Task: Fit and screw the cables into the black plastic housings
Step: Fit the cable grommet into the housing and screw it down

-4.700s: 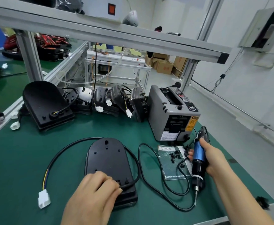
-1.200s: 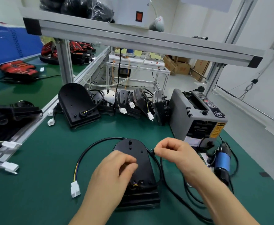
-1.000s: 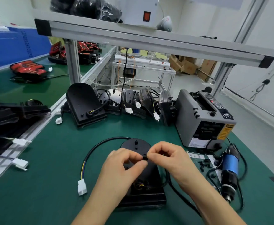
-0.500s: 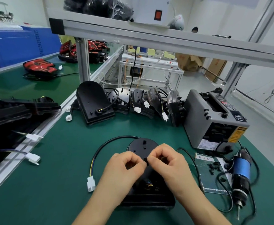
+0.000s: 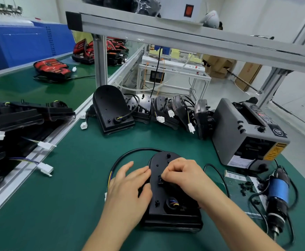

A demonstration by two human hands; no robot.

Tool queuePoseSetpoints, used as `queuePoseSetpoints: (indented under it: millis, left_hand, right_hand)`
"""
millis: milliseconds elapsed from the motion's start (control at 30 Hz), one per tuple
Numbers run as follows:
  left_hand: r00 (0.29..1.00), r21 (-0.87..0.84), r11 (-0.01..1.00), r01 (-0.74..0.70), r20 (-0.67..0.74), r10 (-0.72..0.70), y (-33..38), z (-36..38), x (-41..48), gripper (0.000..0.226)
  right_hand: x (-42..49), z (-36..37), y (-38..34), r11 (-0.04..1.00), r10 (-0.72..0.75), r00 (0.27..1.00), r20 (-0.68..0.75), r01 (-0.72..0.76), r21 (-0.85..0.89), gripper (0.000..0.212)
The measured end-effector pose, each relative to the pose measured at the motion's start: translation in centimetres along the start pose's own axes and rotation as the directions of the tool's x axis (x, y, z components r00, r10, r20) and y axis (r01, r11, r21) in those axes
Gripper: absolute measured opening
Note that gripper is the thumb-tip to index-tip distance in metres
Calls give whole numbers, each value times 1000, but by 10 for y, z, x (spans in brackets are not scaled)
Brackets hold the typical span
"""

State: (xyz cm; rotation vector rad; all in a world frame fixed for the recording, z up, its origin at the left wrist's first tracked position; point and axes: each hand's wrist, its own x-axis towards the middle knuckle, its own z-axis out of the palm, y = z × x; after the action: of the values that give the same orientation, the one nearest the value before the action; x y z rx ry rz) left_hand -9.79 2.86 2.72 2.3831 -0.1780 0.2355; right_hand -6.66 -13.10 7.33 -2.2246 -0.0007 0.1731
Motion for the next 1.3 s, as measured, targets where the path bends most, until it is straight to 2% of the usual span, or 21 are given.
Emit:
queuePoseSetpoints:
  millis: [300, 533, 867, 1067, 1300]
  left_hand:
    - [1000, 31, 999, 17, 18, -18, 0, -1, 0, 40]
    - [1000, 22, 1000, 19, 13, -20, -1, -1, 0, 40]
    - [1000, 15, 1000, 15, 9, -15, -1, -2, 0, 40]
    - [1000, 19, 1000, 6, -9, -6, -2, 0, 1, 39]
    - [1000, 12, 1000, -8, -21, 9, -4, 1, 1, 39]
  right_hand:
    - [-3, 7, 4, 999, -25, 999, -27, 24, -32, 30]
    - [-4, 10, 7, 988, -54, 996, -68, 44, -147, 34]
    - [-2, 6, 7, 999, -37, 999, -29, 37, -5, 28]
    - [-5, 11, 11, 986, -44, 996, -75, 31, -166, 24]
    - [-4, 14, 13, 972, -88, 991, -100, 64, -227, 23]
